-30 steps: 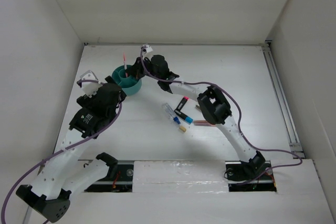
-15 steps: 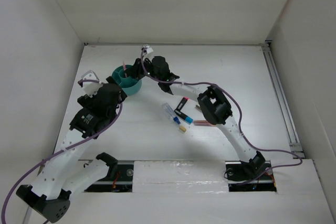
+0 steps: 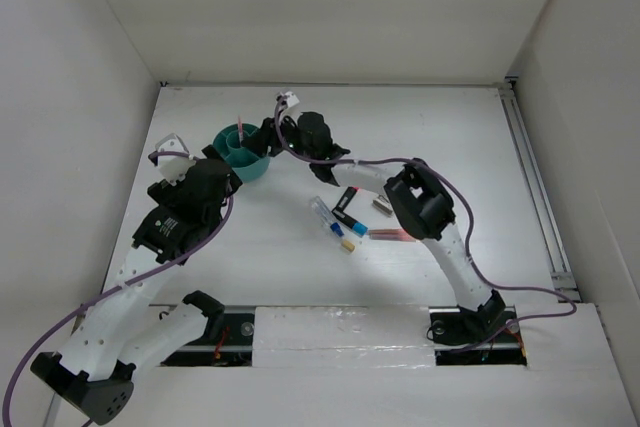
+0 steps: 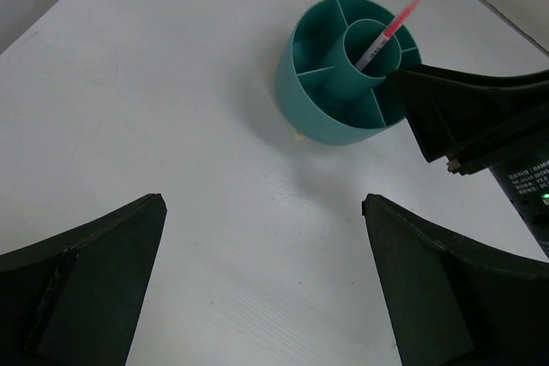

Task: Sort the stationery into containers
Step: Place the pen in the storage box, then pick up the pen from the center of the board.

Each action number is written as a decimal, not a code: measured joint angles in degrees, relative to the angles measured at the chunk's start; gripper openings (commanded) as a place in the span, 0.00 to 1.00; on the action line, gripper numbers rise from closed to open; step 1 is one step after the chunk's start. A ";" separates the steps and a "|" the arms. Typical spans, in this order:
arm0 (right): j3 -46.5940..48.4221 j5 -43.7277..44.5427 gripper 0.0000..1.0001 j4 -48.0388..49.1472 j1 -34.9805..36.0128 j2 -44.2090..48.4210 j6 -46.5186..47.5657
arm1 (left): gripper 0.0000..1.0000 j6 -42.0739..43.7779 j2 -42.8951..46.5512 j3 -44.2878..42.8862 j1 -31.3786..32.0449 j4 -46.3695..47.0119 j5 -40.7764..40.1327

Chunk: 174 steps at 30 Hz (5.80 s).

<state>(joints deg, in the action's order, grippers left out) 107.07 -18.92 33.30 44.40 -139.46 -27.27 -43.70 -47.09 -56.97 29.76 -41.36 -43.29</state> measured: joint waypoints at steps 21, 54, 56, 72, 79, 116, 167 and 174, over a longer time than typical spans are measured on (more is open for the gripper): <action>-38.88 28.17 0.89 -25.97 0.61 47.08 1.29 | 1.00 0.26 0.92 0.00 0.00 0.07 0.50; -73.18 53.22 0.40 -59.71 1.79 83.84 -46.95 | 1.00 3.85 2.29 0.87 0.00 3.02 5.64; -73.16 53.18 0.38 -59.71 1.81 81.46 -47.47 | 1.00 4.00 2.29 0.87 0.00 3.02 5.79; -73.11 50.34 0.27 -62.60 1.81 77.05 -61.77 | 1.00 4.85 3.32 1.25 0.00 3.74 6.82; -73.90 48.43 0.36 -64.48 2.58 76.56 -65.33 | 1.00 4.90 5.27 1.25 0.00 3.87 7.08; -71.71 47.87 0.39 -65.68 1.51 68.13 -67.67 | 1.00 5.35 8.74 1.90 0.00 4.33 8.35; -69.18 45.59 0.36 -62.99 -1.42 61.05 -64.39 | 1.00 5.79 9.35 1.90 0.00 4.98 8.74; -69.18 45.42 0.36 -61.99 -1.60 61.44 -63.98 | 1.00 5.79 9.35 1.90 0.00 5.03 8.74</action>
<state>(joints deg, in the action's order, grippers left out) 37.89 26.50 -28.69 42.81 -78.02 -91.24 -37.91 -37.74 -55.07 29.76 -36.34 -34.54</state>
